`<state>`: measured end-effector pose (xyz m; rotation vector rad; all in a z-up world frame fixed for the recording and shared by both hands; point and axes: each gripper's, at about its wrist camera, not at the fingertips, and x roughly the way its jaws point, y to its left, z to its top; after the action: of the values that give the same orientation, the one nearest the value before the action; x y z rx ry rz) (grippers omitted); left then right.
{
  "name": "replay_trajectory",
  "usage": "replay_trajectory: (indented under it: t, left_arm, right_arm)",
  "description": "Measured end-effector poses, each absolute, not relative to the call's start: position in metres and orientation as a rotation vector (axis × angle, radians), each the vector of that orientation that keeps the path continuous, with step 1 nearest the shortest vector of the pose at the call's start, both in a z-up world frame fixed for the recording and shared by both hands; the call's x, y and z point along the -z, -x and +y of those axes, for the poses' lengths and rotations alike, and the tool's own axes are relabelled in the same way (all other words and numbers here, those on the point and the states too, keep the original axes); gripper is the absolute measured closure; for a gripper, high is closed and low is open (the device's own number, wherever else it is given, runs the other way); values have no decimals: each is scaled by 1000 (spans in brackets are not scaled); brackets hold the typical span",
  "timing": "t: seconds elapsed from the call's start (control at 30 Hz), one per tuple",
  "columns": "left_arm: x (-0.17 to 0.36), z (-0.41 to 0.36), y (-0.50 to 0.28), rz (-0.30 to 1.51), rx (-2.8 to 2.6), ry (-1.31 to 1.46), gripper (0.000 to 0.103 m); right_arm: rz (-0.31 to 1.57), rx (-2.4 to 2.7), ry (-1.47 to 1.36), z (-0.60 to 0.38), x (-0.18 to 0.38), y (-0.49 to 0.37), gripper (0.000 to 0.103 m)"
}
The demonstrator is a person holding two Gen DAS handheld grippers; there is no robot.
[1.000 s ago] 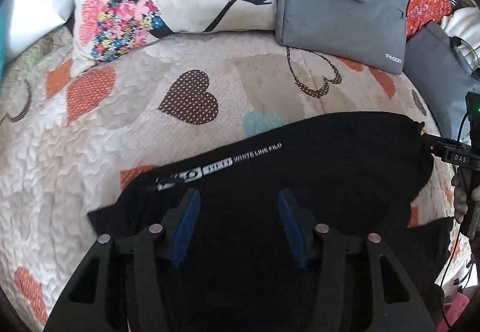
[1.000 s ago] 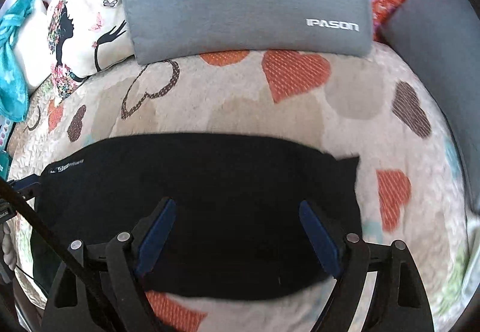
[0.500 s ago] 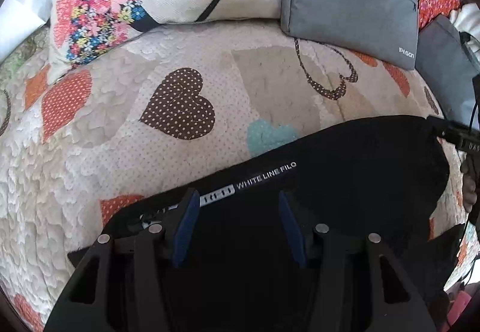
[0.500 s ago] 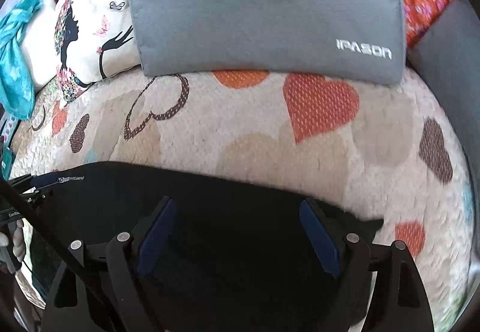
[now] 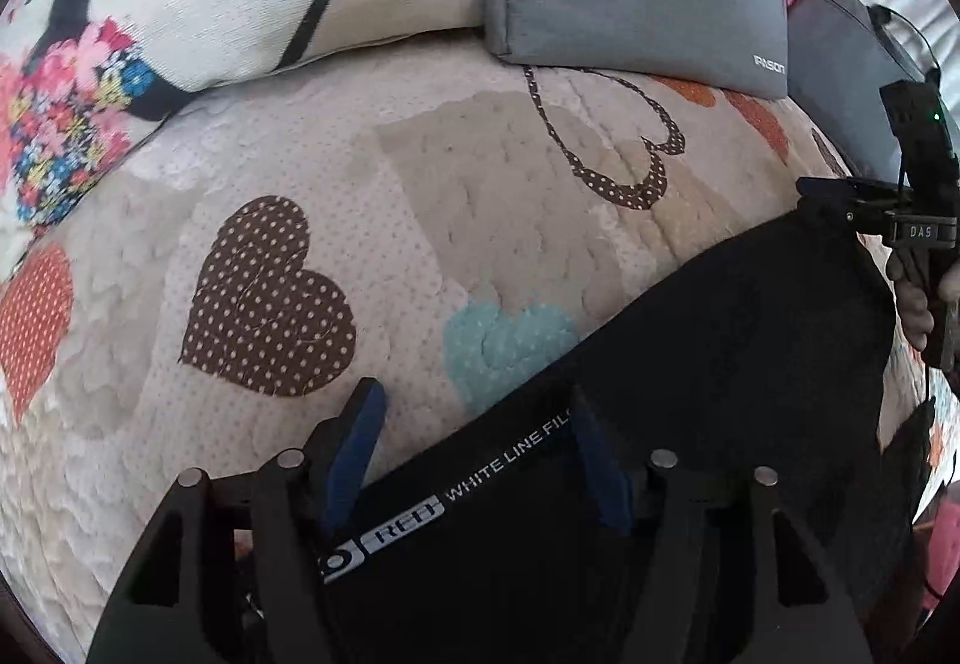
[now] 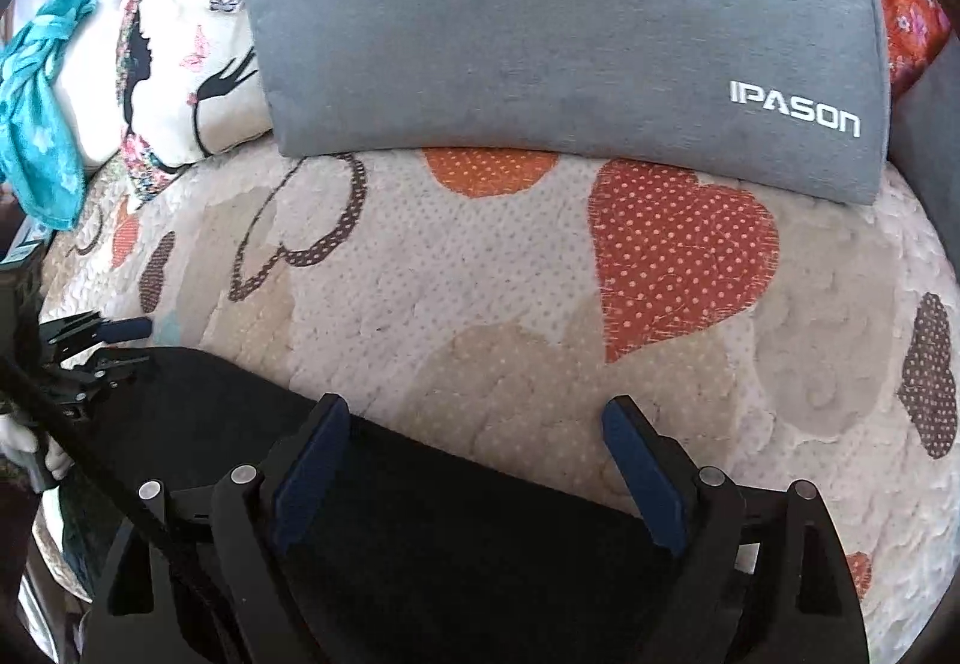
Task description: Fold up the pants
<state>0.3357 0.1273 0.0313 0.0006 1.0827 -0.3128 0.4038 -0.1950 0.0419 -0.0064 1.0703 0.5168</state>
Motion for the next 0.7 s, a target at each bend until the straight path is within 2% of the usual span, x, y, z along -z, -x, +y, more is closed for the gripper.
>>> replay_trajectory:
  t: [0.1, 0.2, 0.23, 0.27, 0.3, 0.37, 0.4, 0.7]
  left_arm:
    - [-31, 128, -334, 1088, 337, -7, 38]
    - [-30, 123, -331, 1106, 329, -64, 41]
    - [-31, 119, -331, 1109, 335, -78, 50]
    - [-33, 116, -329, 1113, 365, -72, 82]
    - [-35, 115, -326, 1117, 345, -94, 91]
    - [-37, 116, -322, 1106, 337, -100, 94]
    - [-40, 119, -319, 1101, 337, -78, 95]
    - [-68, 125, -268, 1059, 359, -19, 100]
  right_arm:
    - [1086, -567, 28, -188, -43, -398, 12]
    - [1099, -598, 116, -177, -42, -387, 17]
    - [1089, -585, 185, -171, -41, -382, 26]
    - [1078, -572, 249, -165, -41, -377, 37]
    - [1076, -573, 270, -164, -41, -373, 44]
    - [1105, -603, 231, -166, -46, -370, 88]
    - [1121, -623, 201, -168, -48, -368, 93]
    - [1089, -581, 155, -171, -80, -327, 95]
